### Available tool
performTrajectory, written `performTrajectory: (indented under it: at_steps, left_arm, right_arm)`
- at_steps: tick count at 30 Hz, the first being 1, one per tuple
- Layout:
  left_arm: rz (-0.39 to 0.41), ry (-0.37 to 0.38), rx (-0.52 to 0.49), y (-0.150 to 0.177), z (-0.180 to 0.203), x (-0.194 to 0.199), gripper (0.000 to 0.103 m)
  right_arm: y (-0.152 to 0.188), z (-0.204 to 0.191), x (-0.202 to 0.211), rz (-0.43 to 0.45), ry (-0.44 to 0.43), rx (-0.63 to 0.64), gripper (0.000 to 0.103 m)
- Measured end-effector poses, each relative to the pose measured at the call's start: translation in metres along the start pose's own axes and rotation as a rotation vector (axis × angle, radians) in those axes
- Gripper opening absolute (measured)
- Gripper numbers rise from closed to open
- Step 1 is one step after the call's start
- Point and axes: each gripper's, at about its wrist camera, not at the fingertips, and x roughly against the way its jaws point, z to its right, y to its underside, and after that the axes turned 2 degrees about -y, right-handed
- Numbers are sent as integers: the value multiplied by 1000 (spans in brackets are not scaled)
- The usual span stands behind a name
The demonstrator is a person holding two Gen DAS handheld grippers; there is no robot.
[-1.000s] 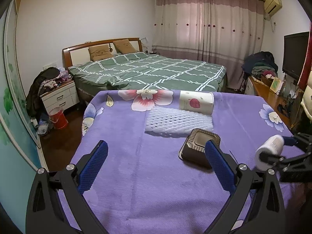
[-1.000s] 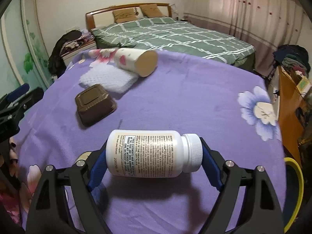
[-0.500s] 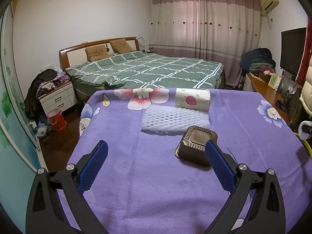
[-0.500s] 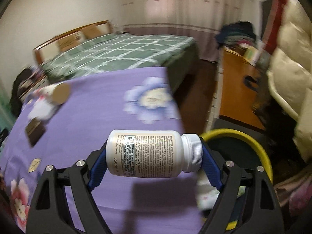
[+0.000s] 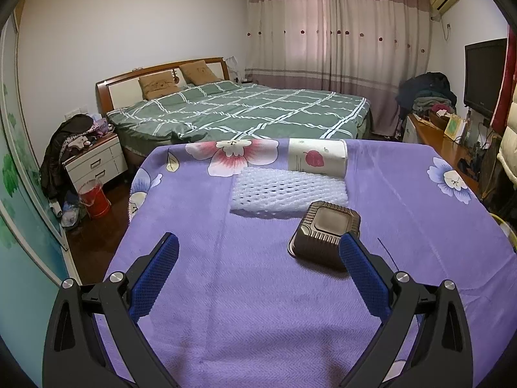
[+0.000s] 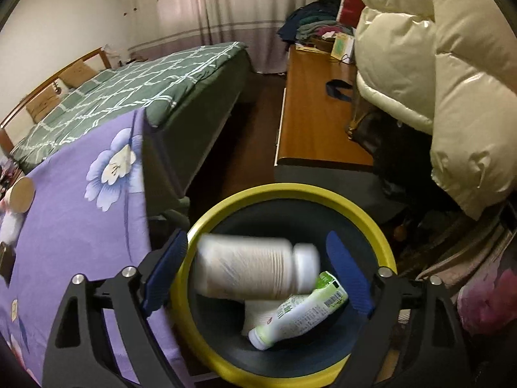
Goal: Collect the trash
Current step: 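Carry the pill bottle over the yellow bin and open the right gripper, then grasp the brown square plastic container with the left gripper, then carry the brown container over the yellow bin and open the left gripper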
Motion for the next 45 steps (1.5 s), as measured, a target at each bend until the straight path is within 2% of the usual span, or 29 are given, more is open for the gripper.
performTrajectory:
  at_steps: [5, 10, 13, 18, 23, 30, 32, 34, 40, 45]
  left_arm:
    - [-5, 2, -6, 1, 1, -2, 98]
    - [-14, 14, -19, 2, 5, -3, 98]
    - [-28, 45, -26, 2, 9, -5, 98]
    - [-92, 137, -32, 2, 21, -17, 98]
    - [-189, 154, -53, -7, 40, -39, 98]
    - [-247, 156, -66, -20, 60, -78, 98]
    - [-256, 165, -62, -22, 63, -86, 94]
    - [-270, 161, -68, -22, 65, -93, 84]
    - [-297, 183, -38, -23, 61, -103, 67]
    - [-283, 200, -60, -22, 70, -91, 65]
  right_arm:
    - [1, -12, 4, 24, -37, 0, 84]
    - [9, -43, 4, 46, -99, 55, 85]
    - [14, -57, 4, 54, -120, 88, 85]
    - [16, -71, 4, 51, -134, 123, 85]
    - [17, -75, 3, 42, -133, 131, 85]
    - [16, -72, 1, 32, -148, 120, 85]
    - [16, -72, 1, 31, -148, 122, 85]
    - [16, -71, 1, 30, -149, 123, 85]
    - [15, -70, 0, 25, -156, 116, 85]
    - [15, -69, 0, 30, -155, 105, 85]
